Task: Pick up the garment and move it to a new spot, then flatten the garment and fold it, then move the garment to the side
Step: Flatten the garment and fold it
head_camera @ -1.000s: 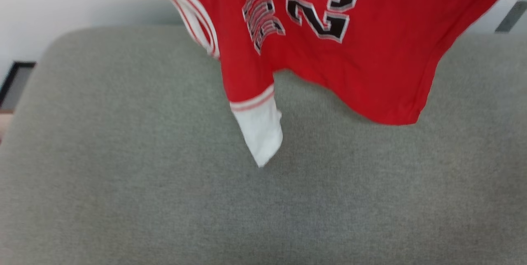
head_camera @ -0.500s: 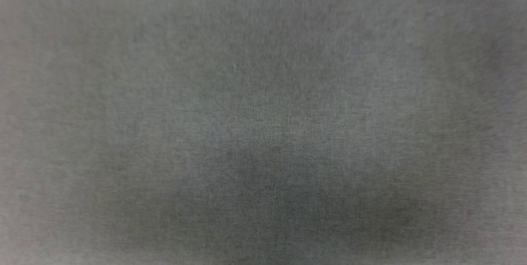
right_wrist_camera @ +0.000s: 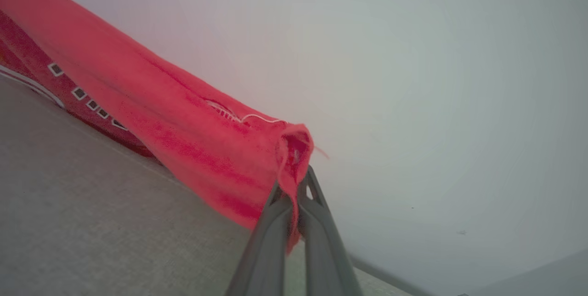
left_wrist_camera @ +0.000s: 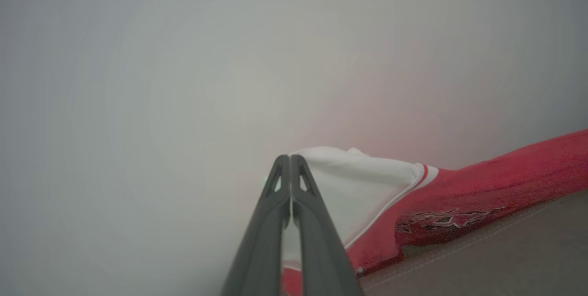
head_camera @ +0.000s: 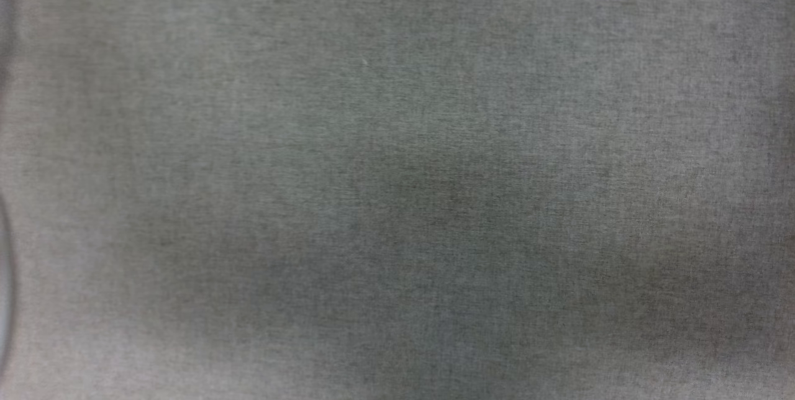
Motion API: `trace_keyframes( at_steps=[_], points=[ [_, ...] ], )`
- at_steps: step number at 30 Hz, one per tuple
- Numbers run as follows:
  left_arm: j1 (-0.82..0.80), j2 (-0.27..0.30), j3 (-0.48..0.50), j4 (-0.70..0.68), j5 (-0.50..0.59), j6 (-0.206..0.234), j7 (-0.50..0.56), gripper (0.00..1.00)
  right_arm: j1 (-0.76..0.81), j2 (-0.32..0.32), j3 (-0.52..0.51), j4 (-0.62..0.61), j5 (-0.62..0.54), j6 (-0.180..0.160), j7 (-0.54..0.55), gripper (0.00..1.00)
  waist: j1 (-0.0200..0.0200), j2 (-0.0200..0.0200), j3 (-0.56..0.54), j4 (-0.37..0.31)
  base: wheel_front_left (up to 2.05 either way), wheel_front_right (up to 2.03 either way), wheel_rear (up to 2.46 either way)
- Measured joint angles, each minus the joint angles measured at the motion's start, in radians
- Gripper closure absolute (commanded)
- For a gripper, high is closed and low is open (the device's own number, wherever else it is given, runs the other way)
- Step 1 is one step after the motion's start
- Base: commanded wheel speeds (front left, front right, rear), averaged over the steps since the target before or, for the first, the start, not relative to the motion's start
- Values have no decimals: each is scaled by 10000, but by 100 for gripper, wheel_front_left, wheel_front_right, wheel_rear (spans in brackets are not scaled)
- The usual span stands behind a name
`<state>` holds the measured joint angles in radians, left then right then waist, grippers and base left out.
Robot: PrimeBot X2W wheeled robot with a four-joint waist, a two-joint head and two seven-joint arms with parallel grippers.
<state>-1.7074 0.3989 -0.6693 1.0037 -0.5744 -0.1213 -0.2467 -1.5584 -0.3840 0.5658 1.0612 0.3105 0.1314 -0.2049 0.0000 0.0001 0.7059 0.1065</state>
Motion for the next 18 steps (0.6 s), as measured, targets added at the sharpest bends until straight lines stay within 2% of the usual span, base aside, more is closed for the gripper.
trace_keyframes(
  at_steps=[3,5,7,9,13,16,18],
  points=[
    [964,-56,-491,-92,-324,-63,268,100,557,-192,395,-151,665,0,100,100,0,0,-180,131,0,0,0],
    [1671,-69,-926,-619,-920,-63,769,100,1021,-380,683,-430,1200,0,215,100,0,-1,-383,203,0,0,0],
    [2408,178,-1459,-1354,-1383,-75,1221,100,1608,-616,903,-826,1998,0,499,100,0,0,-622,248,0,0,0],
    [3136,706,-1965,-2155,-1885,-75,1722,100,2300,-999,1440,-1601,2596,0,755,100,0,0,-908,268,0,0,0],
    [4682,1870,-2543,-3960,-3110,-75,2683,100,3778,-2165,2249,-3262,3877,0,1179,100,0,0,-1530,273,0,0,0],
    [5966,2759,-2644,-5227,-3856,-75,3160,100,4999,-3066,2617,-4376,4675,0,1419,100,0,0,-2009,256,0,0,0],
    [6884,3271,-2654,-6115,-4251,125,3285,100,5772,-3570,2731,-4943,5041,0,1521,100,0,0,-2327,236,0,0,0]
  ],
)
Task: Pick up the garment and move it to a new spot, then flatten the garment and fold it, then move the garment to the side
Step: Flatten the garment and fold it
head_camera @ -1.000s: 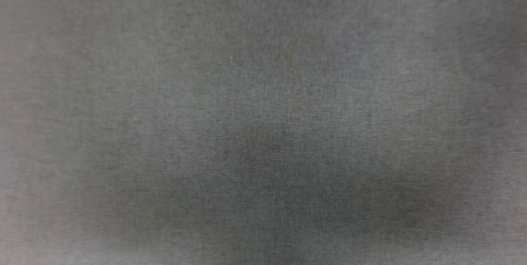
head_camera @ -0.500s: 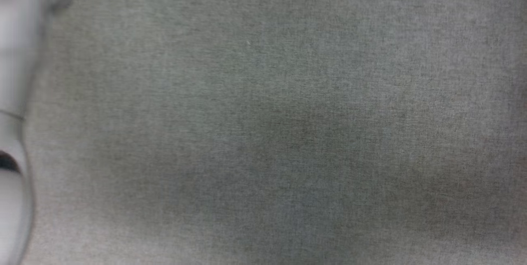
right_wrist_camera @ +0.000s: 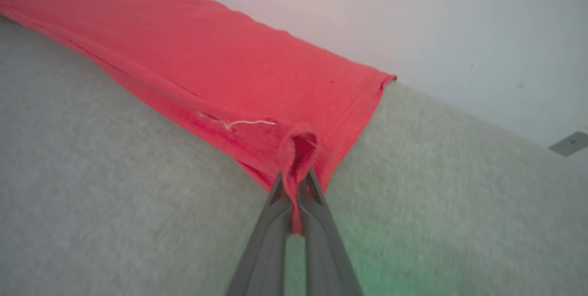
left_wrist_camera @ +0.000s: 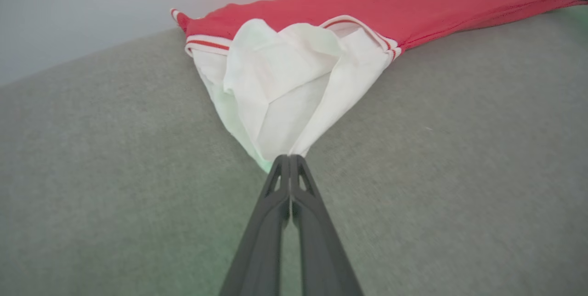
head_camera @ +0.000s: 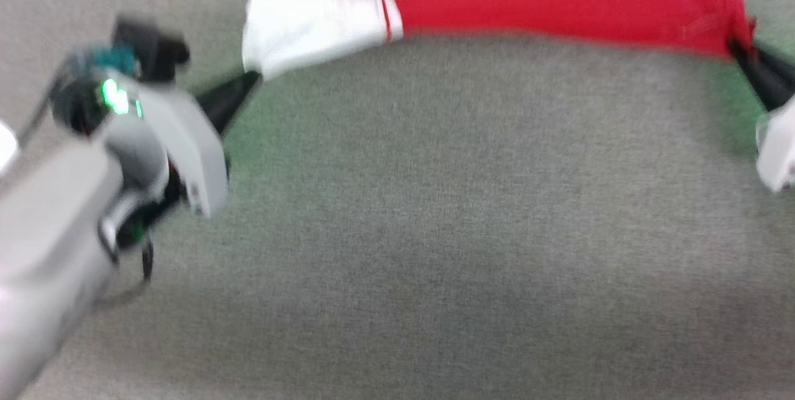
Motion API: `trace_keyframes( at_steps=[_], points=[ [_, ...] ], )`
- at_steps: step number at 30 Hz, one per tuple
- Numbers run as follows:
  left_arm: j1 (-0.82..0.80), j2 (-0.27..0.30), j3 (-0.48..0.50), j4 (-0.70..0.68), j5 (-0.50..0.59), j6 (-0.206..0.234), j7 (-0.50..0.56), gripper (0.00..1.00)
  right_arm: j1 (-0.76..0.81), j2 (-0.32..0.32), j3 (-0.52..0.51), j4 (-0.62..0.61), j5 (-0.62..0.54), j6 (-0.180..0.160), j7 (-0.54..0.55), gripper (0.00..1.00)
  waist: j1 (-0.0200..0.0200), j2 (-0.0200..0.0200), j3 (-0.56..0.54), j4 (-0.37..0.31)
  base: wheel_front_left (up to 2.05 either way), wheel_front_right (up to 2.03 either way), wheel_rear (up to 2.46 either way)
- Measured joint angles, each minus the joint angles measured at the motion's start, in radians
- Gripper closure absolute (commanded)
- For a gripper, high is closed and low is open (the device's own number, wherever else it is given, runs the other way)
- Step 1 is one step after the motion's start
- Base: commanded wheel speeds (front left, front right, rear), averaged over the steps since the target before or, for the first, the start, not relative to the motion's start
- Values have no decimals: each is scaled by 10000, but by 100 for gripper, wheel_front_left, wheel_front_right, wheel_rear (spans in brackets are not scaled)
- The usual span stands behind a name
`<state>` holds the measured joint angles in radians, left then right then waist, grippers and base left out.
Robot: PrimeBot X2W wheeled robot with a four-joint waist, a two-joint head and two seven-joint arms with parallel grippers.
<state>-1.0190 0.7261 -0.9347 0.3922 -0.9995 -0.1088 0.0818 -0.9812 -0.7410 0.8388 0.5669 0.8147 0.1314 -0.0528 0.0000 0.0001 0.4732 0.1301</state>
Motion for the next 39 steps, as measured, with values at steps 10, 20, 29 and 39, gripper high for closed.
trace_keyframes(
  at_steps=[10,20,29,39],
  points=[
    [4320,1988,-244,-4539,-1643,2621,224,100,3679,-1572,71,-2374,1377,0,734,100,0,0,-1375,-176,0,0,0],
    [7335,2550,-757,-6640,-2966,4566,-236,100,6724,-2311,-606,-3992,1862,0,1317,100,0,0,-2043,-223,0,0,0],
    [8356,2708,-1012,-7538,-3753,5356,31,100,8195,-2293,-1551,-4608,1870,0,1616,100,0,0,-2002,-293,0,0,0],
    [6510,4364,-336,-8924,-2623,5795,1160,100,8186,-2013,-2719,-5503,1425,-2,2437,100,0,0,-1893,-780,0,0,0]
  ],
)
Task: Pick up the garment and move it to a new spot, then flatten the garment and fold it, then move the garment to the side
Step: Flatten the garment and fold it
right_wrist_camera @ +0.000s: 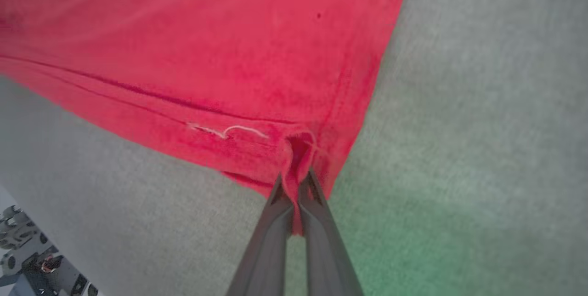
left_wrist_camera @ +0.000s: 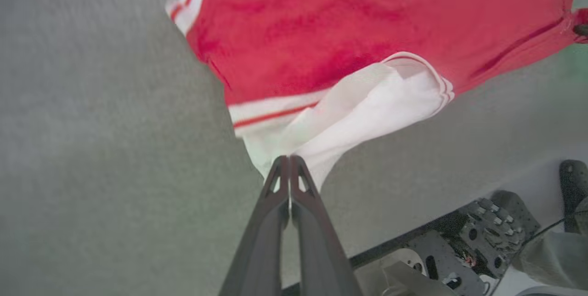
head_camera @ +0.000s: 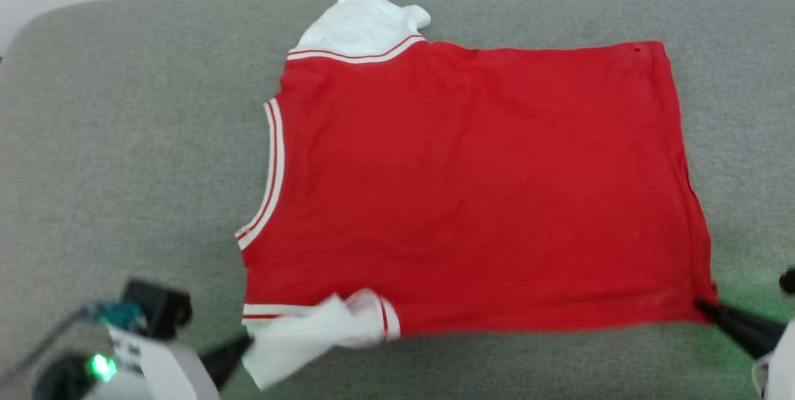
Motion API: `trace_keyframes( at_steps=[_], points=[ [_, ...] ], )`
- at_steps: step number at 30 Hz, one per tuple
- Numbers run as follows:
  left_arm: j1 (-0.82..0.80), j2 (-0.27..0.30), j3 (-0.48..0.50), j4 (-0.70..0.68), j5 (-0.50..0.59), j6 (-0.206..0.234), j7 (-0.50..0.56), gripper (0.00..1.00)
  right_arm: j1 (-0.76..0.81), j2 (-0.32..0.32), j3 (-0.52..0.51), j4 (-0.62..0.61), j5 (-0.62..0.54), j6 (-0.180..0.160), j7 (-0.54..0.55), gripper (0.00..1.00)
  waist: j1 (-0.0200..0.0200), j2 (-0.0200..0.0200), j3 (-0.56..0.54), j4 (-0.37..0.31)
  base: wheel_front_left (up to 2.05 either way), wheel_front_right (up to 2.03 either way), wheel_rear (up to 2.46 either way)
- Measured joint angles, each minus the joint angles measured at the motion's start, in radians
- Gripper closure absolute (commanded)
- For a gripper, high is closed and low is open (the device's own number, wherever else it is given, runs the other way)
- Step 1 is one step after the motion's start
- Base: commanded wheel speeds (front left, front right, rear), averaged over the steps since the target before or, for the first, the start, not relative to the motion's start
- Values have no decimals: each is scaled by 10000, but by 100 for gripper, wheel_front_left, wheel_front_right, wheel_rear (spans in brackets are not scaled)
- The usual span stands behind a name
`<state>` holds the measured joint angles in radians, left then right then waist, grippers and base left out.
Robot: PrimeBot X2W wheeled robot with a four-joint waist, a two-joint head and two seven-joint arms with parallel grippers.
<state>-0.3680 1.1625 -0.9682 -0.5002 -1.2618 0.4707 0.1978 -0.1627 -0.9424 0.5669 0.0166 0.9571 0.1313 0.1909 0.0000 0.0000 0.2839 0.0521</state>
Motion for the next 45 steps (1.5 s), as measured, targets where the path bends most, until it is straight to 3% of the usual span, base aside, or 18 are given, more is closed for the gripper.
trace_keyframes(
  at_steps=[3,7,14,19,27,36,40,41,42,43,44,45],
  points=[
    [-1059,380,253,-104,543,-221,744,100,-584,176,-393,-215,-332,2,336,100,0,0,103,-137,0,0,0],
    [-2508,224,512,316,1118,-961,1651,100,-1475,560,-752,-25,-656,0,848,100,0,0,309,-285,0,0,0],
    [-4723,-1486,364,2736,1862,-2669,2759,100,-3132,1323,-474,1045,-936,0,1429,100,1,0,721,-413,0,0,0],
    [-5625,-2633,56,4872,1887,-3463,3425,100,-3994,1758,92,1885,-936,0,1801,100,1,0,1003,-441,0,0,0],
    [-6186,-3751,-309,7532,1503,-4013,4381,100,-5032,2006,984,2725,-533,2,1944,100,0,0,1314,-513,0,0,0],
    [-6574,-4439,-393,8907,1262,-4274,4807,100,-5757,2042,1820,3333,27,4,2136,100,0,0,1317,-546,0,0,0],
    [-6671,-4660,-405,9231,1252,-4282,4777,59,-5957,2067,2088,3636,274,4,2215,100,1,0,1191,-503,0,0,0],
    [-6683,-4696,-414,9283,1267,-4297,4698,31,-6035,2080,2153,3724,293,4,2282,100,0,0,1144,-489,0,0,0],
    [-6683,-4727,-401,9327,1269,-4312,4604,0,-6063,2090,2213,3804,322,4,2322,85,0,0,1092,-471,0,0,0],
    [-6685,-4748,-383,9369,1273,-4312,4554,0,-6095,2100,2253,3881,336,4,2324,56,0,0,1039,-451,0,0,0],
    [-6690,-4748,-383,9423,1289,-4312,4516,0,-6132,2105,2301,3940,334,4,2314,5,1,0,982,-428,0,0,0],
    [-6691,-4738,-393,9448,1331,-4349,4493,0,-6144,2115,2351,4027,337,4,2303,0,0,0,917,-402,0,0,0]
  ],
)
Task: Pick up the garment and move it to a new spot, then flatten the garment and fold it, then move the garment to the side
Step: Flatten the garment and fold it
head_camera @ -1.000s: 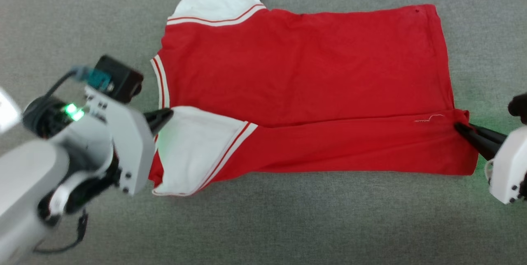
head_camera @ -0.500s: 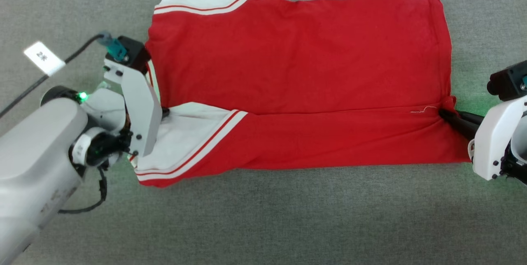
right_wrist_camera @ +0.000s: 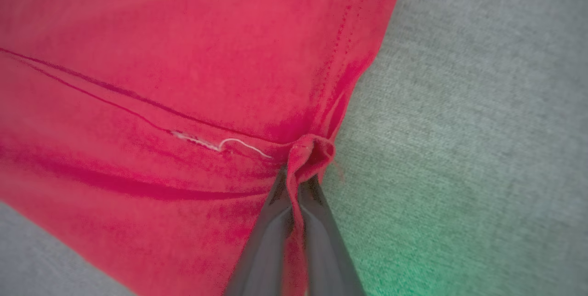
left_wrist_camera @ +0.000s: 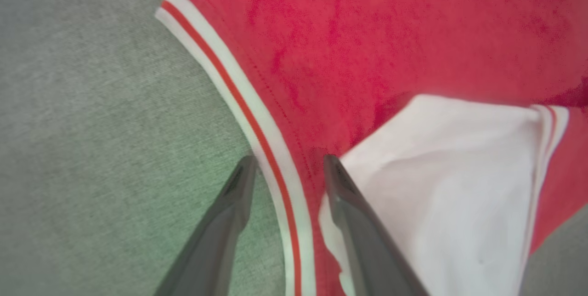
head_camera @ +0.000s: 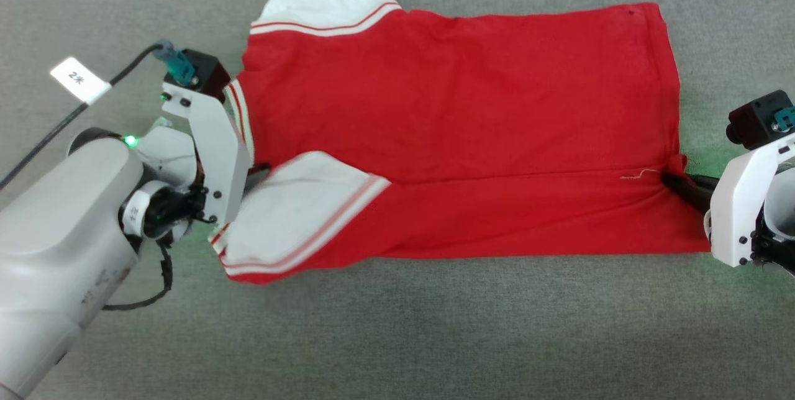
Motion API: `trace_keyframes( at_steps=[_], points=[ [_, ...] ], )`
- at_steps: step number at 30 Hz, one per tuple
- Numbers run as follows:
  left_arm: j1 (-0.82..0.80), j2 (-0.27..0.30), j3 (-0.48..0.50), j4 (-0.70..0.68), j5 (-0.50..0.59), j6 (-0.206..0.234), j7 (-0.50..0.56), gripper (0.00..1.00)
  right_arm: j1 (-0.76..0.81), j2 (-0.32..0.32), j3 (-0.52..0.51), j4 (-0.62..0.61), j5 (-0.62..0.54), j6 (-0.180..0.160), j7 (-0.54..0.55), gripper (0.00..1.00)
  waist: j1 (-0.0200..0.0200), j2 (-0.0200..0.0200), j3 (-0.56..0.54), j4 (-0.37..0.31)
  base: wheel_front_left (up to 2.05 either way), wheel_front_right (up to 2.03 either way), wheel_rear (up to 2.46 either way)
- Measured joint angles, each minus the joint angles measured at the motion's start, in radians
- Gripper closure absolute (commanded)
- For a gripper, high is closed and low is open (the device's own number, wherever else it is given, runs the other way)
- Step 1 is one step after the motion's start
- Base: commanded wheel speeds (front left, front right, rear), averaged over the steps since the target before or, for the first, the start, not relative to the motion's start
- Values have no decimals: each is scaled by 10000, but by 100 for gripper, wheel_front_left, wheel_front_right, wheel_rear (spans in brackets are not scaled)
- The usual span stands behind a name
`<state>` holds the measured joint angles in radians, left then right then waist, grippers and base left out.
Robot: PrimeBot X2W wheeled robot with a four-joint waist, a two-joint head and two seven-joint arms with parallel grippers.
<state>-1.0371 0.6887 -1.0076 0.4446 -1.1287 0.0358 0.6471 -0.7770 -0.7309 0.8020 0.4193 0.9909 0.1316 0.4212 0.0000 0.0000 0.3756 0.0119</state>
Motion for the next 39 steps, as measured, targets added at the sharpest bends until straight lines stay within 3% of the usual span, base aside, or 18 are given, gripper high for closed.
trace_keyframes(
  at_steps=[7,13,17,28,39],
  points=[
    [4,88,142,-178,50,-8,-477,0,-81,-2,180,410,-8,-2,-251,0,0,0,-522,248,0,0,0],
    [344,454,387,-974,-100,88,-888,0,30,10,67,334,-88,-4,-1093,0,0,0,-998,489,0,0,0],
    [869,895,548,-1950,-449,466,-917,0,303,-48,-230,150,-268,-4,-1885,0,0,0,-1284,620,0,0,0],
    [2689,2376,690,-5212,-1118,2079,-890,0,1871,-31,-1898,-790,-1103,-4,-3655,0,0,0,-1685,558,0,0,0],
    [3920,3106,667,-6527,-1277,2715,-1513,0,4232,640,-4750,-2157,-2174,-4,-3593,0,0,0,-1537,37,0,0,0]
  ],
)
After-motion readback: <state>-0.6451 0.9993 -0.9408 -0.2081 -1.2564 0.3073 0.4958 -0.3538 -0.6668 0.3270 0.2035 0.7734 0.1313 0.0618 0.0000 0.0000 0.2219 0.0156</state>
